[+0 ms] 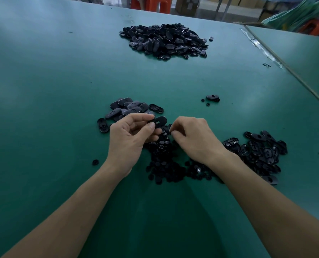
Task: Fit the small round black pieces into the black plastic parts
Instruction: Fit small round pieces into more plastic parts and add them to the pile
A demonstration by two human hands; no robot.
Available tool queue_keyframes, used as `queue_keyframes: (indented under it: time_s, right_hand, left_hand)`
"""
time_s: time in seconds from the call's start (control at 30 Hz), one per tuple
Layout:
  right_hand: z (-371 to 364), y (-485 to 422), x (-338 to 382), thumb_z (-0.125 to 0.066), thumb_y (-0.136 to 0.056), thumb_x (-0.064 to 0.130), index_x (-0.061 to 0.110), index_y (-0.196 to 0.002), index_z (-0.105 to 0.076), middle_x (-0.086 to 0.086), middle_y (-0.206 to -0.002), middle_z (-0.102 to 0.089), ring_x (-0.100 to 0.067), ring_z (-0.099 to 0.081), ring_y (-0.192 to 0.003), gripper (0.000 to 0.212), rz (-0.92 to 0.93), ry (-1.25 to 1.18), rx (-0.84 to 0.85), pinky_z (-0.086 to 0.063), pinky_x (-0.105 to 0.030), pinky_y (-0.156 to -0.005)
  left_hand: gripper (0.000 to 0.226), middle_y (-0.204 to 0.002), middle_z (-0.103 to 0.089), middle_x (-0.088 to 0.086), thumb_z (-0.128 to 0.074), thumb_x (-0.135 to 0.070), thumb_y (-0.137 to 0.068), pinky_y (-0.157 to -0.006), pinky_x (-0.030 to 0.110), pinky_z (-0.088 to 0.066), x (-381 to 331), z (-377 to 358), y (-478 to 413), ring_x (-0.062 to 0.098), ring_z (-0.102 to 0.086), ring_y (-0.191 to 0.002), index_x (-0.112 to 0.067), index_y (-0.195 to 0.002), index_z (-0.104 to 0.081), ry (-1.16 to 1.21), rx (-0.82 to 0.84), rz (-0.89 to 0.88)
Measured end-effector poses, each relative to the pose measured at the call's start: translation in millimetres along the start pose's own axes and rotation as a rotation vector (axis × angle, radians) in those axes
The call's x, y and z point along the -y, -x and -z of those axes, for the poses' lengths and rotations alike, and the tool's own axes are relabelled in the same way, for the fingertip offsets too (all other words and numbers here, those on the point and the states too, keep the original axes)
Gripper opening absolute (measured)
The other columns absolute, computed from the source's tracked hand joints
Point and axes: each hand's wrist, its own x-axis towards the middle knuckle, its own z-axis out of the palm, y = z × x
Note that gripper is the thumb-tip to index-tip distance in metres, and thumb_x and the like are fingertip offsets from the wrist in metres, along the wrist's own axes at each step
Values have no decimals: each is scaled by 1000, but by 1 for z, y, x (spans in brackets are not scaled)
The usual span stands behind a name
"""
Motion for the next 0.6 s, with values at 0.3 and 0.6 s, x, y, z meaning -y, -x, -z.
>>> queue_keyframes:
  time_s: [0.3,0.6]
  right_hand:
    - [19,5,6,-68,-89,14,22,-88,-70,5,-73,-70,-5,-65,-67,8,-2,-343,-183,-53,-18,-65]
    - [23,12,15,-79,-80,7,19,-89,-75,1,-80,-74,-10,-69,-76,15,-18,-581,-132,-58,-29,-77]
  left_hand:
    - [15,-89,-77,9,-67,6,-90,-68,23,-58,1,1,1,23,-76,-81,-6,-99,-70,-42,31,-9]
    - [19,-87,-77,6,-67,9,-88,-68,22,-58,2,2,1,21,-76,-80,-7,-98,-69,-59,49,-12]
